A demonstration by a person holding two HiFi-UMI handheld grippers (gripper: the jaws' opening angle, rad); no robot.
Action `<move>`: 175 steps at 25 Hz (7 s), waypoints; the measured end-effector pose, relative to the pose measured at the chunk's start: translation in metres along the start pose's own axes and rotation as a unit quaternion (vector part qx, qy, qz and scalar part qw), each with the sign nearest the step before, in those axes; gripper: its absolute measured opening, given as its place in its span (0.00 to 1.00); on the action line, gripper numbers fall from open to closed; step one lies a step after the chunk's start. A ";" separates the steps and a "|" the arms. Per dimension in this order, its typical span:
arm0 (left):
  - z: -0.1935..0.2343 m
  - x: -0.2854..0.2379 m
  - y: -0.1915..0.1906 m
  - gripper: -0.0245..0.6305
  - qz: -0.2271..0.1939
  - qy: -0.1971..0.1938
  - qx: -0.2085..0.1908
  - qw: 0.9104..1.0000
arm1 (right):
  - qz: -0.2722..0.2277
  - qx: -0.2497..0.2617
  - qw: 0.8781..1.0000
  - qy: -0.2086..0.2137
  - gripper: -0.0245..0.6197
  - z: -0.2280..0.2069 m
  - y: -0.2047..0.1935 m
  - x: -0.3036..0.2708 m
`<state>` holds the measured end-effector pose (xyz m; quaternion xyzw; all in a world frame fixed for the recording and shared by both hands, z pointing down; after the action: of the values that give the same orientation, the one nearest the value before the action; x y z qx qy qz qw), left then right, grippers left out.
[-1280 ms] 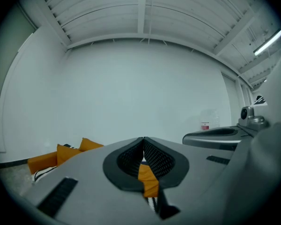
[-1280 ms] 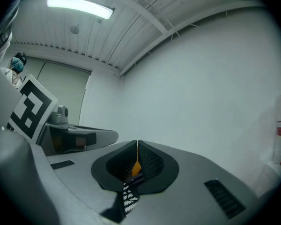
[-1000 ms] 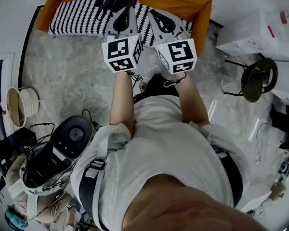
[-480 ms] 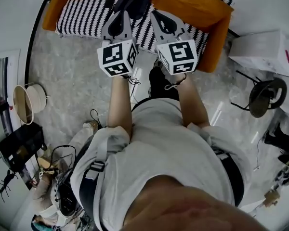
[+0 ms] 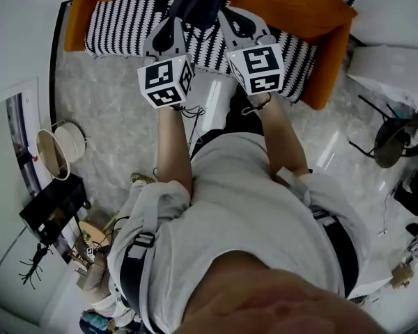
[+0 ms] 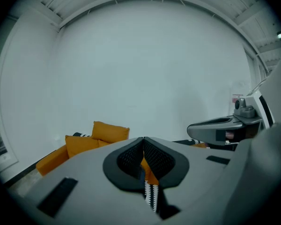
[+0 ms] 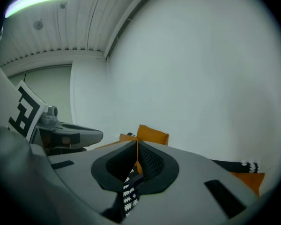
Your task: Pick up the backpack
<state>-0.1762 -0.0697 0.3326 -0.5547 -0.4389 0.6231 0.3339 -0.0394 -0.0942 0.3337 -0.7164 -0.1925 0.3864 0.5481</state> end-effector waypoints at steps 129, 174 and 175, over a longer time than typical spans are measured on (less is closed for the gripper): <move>0.194 -0.403 -0.219 0.09 0.211 -0.410 -0.020 0.887 | 0.168 -0.197 0.960 -0.105 0.13 -0.075 -0.221 -0.404; 0.237 -0.344 -0.239 0.43 0.253 -0.346 0.099 0.898 | 0.182 -0.170 0.968 -0.029 0.12 0.015 -0.208 -0.363; 0.235 -0.347 -0.243 0.43 0.261 -0.348 0.099 0.895 | 0.182 -0.168 0.968 -0.028 0.12 0.015 -0.208 -0.363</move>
<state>-0.3682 -0.3291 0.6930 -0.3613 -0.3025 0.8812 0.0379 -0.2480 -0.2706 0.6512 -0.8101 -0.1364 0.4617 0.3346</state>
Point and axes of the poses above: the fingertips, and each gripper's own axes: x backward along the fingers, z to its left, y out of its top, the point moved 4 cm from there along x, backward along the fingers, and after that the axes turned 5 degrees about z, right-handed, at the moved point
